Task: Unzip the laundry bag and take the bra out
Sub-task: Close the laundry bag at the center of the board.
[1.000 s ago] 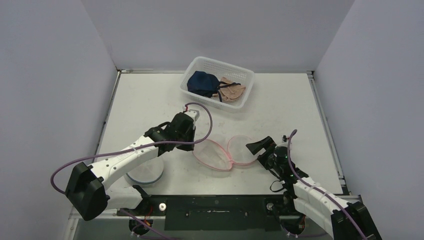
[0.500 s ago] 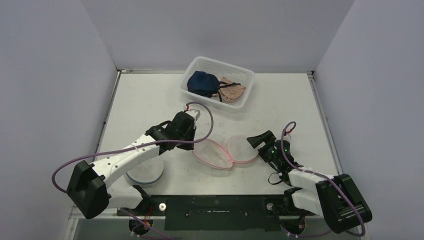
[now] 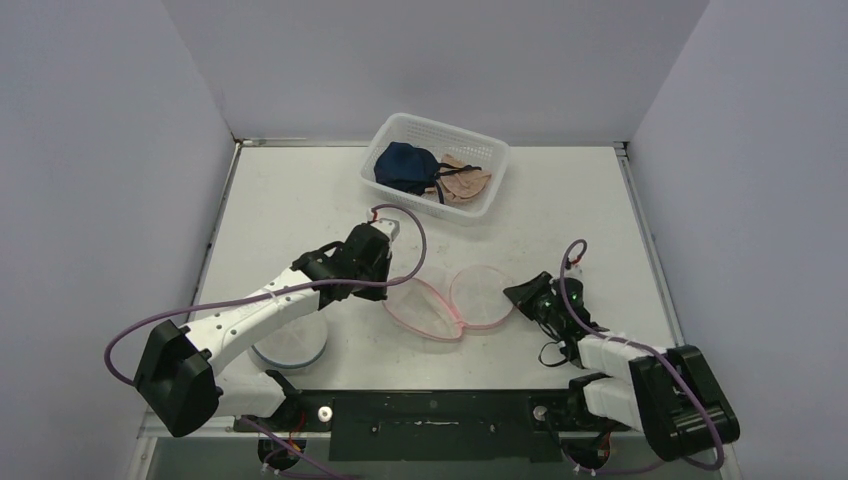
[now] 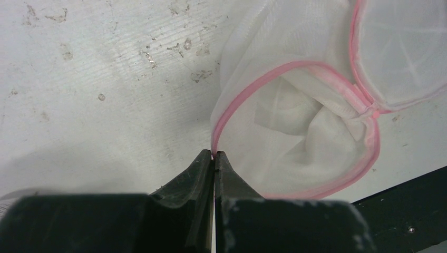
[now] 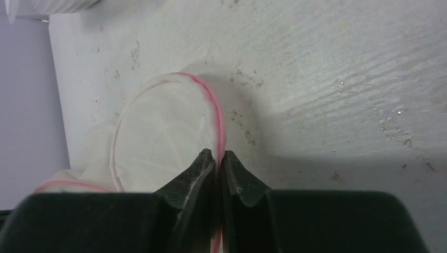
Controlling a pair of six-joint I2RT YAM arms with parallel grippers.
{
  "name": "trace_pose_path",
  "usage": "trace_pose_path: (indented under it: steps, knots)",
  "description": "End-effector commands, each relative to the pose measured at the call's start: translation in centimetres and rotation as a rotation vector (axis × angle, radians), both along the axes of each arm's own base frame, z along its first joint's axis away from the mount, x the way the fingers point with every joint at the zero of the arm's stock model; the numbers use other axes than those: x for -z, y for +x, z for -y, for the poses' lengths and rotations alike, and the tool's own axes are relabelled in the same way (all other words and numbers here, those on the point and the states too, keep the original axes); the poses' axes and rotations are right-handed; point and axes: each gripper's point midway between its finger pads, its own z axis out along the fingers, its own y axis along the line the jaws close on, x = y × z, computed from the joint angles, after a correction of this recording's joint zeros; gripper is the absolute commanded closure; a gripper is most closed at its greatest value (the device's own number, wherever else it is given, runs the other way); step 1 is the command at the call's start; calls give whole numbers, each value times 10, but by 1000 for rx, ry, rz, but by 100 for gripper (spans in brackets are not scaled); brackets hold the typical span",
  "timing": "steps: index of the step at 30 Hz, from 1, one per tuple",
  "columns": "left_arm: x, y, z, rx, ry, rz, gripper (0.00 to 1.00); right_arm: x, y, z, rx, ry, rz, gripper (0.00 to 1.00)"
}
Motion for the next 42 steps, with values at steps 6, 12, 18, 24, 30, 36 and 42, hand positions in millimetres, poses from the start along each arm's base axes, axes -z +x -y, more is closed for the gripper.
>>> trace_pose_path:
  steps: [6,12,18,24,30,36,42]
  knots:
    - [-42,14,18,-51,-174,65,100,-123,21,19,38,-274,353,95]
    - [-87,24,33,-91,-327,104,100,-203,9,19,92,-515,476,95]
    - [-125,34,44,-111,-398,104,100,-266,-3,21,167,-697,569,95]
    - [-154,33,58,-84,-476,94,100,-310,-11,19,205,-801,613,95]
    - [-113,28,66,-69,-483,27,100,-297,-13,21,189,-859,595,95]
    - [-62,27,71,-99,-485,-36,100,-281,-15,19,168,-899,569,95]
    - [-80,34,72,-108,-497,3,100,-299,-19,9,177,-986,589,95]
